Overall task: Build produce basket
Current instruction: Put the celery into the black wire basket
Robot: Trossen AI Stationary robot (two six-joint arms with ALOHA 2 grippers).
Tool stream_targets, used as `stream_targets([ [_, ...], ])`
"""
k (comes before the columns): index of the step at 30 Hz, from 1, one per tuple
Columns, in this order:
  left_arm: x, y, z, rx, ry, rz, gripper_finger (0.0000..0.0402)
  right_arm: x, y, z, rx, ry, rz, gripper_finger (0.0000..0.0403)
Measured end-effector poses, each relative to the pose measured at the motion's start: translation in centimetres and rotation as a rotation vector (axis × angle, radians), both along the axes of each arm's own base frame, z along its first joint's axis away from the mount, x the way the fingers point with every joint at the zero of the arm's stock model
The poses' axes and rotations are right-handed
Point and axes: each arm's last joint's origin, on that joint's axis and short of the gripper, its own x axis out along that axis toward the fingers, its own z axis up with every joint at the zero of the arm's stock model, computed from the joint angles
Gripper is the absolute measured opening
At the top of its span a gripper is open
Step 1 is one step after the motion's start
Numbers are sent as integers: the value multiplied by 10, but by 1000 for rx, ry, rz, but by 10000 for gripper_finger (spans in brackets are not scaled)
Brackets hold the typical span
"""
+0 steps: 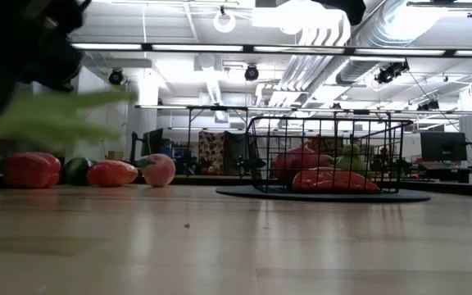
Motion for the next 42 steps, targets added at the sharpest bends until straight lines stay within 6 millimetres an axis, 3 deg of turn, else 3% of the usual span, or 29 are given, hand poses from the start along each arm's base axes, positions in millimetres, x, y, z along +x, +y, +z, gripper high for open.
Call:
stream_targets([
  [8,-1,54,79,296,-415,-18,65,0,0,0,26,-3,-3,279],
  [15,-7,98,153,827,-625,-91,66,0,-1,4,15,-46,-41,279],
  [20,-7,123,190,1174,-738,-154,66,0,-2,8,8,-86,-63,279],
  [28,-9,145,210,1362,-912,-251,67,0,-2,9,7,-94,-62,279],
  [37,-5,148,199,1349,-978,-226,67,1,-2,9,34,-96,-64,279],
  [42,1,150,198,1372,-1025,-196,67,18,-3,-1,51,-50,-25,279],
])
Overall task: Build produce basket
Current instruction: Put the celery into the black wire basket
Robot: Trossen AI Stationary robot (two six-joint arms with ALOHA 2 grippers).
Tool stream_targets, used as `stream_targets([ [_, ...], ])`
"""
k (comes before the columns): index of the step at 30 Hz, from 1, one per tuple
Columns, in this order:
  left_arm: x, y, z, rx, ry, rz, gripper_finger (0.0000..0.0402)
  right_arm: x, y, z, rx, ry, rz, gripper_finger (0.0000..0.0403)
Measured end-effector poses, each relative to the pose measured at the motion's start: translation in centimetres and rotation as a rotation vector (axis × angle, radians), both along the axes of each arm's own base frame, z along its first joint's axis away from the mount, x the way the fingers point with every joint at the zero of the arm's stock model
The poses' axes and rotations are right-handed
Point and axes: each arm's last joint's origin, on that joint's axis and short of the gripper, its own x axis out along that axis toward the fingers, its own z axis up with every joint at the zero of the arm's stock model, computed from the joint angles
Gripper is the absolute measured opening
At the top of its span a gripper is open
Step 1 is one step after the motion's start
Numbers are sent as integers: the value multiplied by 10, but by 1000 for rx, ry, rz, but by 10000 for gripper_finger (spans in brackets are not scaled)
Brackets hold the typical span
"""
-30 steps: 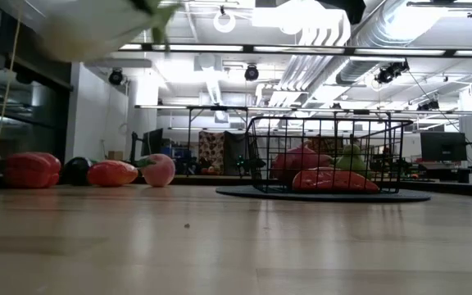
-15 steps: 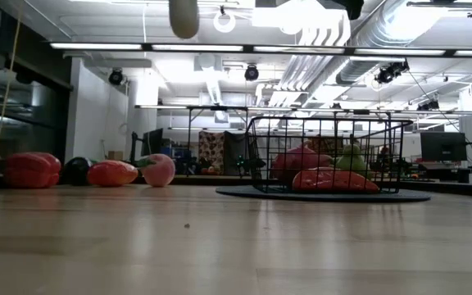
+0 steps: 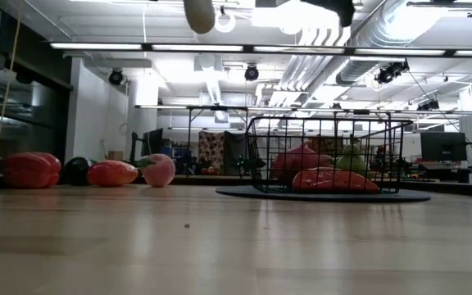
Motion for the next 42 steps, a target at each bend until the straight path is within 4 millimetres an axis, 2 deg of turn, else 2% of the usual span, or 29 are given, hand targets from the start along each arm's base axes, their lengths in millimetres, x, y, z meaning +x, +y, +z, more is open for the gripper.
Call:
stream_targets([
  [5,21,6,-8,7,-12,-42,67,26,-3,-12,-40,15,37,279],
  [10,51,14,-25,-40,-15,-91,67,47,-6,-22,-86,-1,43,279],
  [20,89,25,-55,-78,-11,-137,67,69,-12,-44,-121,68,31,279],
  [26,101,29,-66,-90,-23,-141,67,82,-14,-57,-101,88,31,279],
  [31,106,31,-72,-93,-16,-140,67,93,-16,-61,-75,29,36,279],
  [42,106,31,-72,-87,-12,-140,67,97,-16,-62,-29,5,56,272],
])
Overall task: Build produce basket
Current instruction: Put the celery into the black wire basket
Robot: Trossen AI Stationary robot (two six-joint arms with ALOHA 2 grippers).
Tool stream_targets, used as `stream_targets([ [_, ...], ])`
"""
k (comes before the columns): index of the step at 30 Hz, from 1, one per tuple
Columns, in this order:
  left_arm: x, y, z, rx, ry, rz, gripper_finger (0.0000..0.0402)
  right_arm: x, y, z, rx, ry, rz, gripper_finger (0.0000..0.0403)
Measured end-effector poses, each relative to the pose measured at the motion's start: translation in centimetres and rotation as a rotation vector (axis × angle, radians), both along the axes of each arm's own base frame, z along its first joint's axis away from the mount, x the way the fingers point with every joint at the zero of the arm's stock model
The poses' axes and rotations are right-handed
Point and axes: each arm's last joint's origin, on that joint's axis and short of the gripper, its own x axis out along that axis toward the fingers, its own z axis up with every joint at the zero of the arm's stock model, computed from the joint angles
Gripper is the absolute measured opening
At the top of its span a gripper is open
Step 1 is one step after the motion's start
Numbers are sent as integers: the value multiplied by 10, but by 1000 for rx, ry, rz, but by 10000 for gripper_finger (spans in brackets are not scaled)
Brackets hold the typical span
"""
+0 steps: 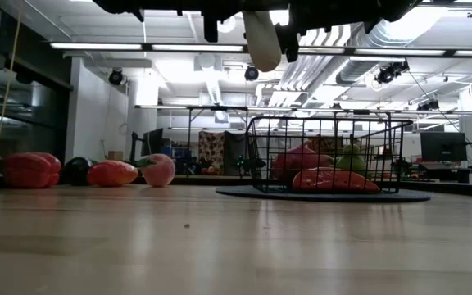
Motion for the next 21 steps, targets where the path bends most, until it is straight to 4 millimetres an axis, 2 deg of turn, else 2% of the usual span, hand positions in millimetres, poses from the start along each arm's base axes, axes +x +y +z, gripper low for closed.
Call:
stream_targets([
  [3,0,0,0,0,0,0,67,0,0,0,2,2,-8,240],
  [6,0,0,0,0,0,1,71,0,0,0,3,2,-8,185],
  [9,0,0,0,-7,1,3,88,0,0,0,3,2,-8,127],
  [12,-2,3,0,-11,7,3,116,-3,-3,1,4,5,-10,88],
  [16,-14,9,9,-37,-3,-14,156,-19,-10,13,-1,20,-32,77],
  [21,-38,12,20,-33,71,-43,188,-55,-19,28,-58,102,-88,81],
])
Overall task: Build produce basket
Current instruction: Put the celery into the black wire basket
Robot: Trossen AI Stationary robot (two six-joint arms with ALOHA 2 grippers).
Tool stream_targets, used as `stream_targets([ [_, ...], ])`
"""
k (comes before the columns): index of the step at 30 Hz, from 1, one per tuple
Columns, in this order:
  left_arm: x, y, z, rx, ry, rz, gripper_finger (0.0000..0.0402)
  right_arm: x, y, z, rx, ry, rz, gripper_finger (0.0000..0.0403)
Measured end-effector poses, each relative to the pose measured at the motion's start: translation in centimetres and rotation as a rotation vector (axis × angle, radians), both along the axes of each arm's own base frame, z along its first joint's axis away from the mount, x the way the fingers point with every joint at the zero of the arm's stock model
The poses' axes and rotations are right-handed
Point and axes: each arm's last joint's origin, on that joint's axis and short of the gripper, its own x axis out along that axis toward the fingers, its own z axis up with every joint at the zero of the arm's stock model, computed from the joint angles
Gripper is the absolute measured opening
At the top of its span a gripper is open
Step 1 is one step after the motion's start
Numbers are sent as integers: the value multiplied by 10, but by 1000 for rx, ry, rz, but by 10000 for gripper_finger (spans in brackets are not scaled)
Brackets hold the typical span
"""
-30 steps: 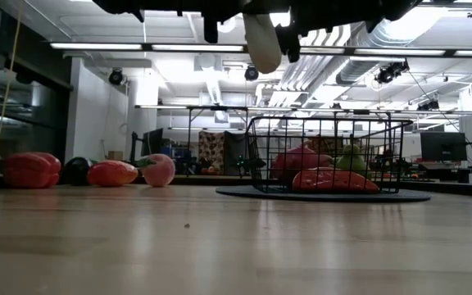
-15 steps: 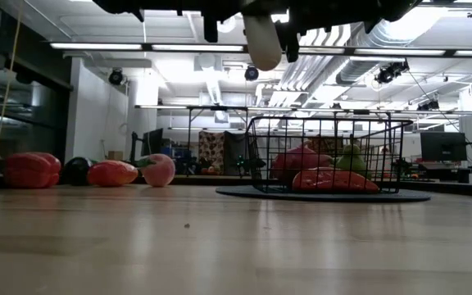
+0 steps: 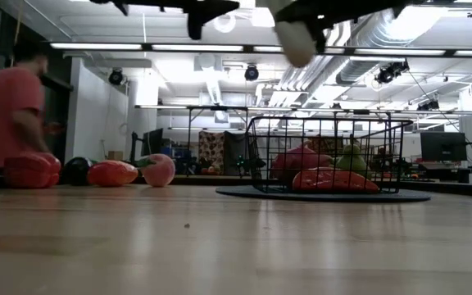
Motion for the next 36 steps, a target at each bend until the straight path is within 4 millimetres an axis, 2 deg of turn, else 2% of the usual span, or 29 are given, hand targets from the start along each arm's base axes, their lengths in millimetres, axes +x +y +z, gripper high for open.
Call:
stream_targets([
  [4,-25,-3,8,-22,81,-2,194,-36,-1,10,-36,40,-69,80],
  [7,-44,-6,17,0,86,23,191,-59,1,-1,-37,16,-151,79],
  [11,-61,-13,27,25,36,69,183,-78,3,-43,60,-165,-284,79],
  [14,-70,-16,32,33,3,100,177,-83,2,-75,147,-358,-388,79],
  [16,-73,-17,34,35,-9,117,175,-83,-1,-88,196,-432,-486,79],
  [20,-74,-17,35,28,-15,119,175,-71,-9,-102,292,-436,-625,79],
  [23,-74,-17,35,27,-14,128,176,-52,-16,-93,341,-448,-666,79],
  [27,-73,-16,34,25,-9,141,176,-19,-22,-89,440,-354,-740,78],
  [31,-73,-16,34,25,-9,141,177,8,-20,-88,564,-282,-833,78],
  [36,-73,-16,34,29,-8,141,177,25,-10,-86,539,-123,-916,78],
])
